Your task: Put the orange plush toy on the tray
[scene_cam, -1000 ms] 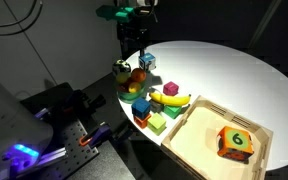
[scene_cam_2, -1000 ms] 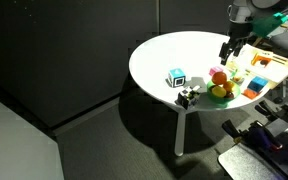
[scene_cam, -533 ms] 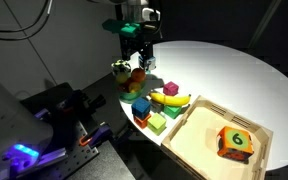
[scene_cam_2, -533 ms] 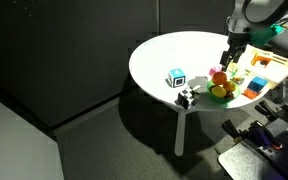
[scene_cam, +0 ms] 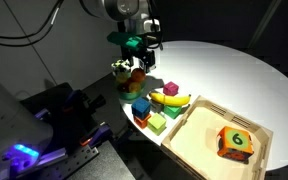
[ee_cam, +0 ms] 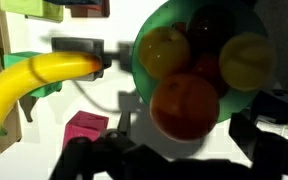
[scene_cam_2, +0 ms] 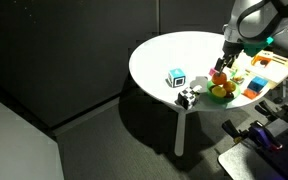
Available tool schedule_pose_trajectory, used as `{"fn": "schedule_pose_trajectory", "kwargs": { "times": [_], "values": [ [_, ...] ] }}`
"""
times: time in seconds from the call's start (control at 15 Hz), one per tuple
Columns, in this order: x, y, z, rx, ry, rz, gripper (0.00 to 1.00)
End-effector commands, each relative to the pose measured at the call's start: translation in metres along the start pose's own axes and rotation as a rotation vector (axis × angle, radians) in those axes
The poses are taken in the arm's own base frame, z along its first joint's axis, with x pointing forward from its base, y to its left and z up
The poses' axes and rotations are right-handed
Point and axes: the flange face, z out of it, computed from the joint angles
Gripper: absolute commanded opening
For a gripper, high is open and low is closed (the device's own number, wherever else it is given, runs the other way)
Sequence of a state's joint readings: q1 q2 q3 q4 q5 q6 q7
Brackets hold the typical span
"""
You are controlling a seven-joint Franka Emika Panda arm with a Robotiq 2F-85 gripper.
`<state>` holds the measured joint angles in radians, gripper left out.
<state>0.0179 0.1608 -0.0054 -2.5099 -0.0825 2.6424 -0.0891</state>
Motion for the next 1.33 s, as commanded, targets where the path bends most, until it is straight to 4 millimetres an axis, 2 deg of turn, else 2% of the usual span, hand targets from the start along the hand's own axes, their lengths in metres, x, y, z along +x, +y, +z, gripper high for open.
{"fn": "schedule_pose_trajectory", "kwargs": {
  "times": [0.0,0.33,0.4,0.47,0.6,0.67,0.93,1.27],
  "values": [
    [0.0,0.002,0.01,-0.002,0.008,-0.015,1.0],
    [0.0,0.001,0.024,-0.008,-0.003,-0.013,1.0],
    [0.0,0.001,0.026,-0.01,-0.004,-0.013,0.75],
    [0.0,0.001,0.028,-0.012,-0.005,-0.014,0.75],
    [0.001,0.0,0.03,-0.016,-0.004,-0.019,0.56],
    [0.001,0.0,0.029,-0.019,0.0,-0.021,0.52],
    [0.001,-0.004,0.021,-0.027,0.009,-0.028,0.52],
    [-0.001,-0.005,0.001,-0.021,0.003,-0.005,0.52]
  ]
}}
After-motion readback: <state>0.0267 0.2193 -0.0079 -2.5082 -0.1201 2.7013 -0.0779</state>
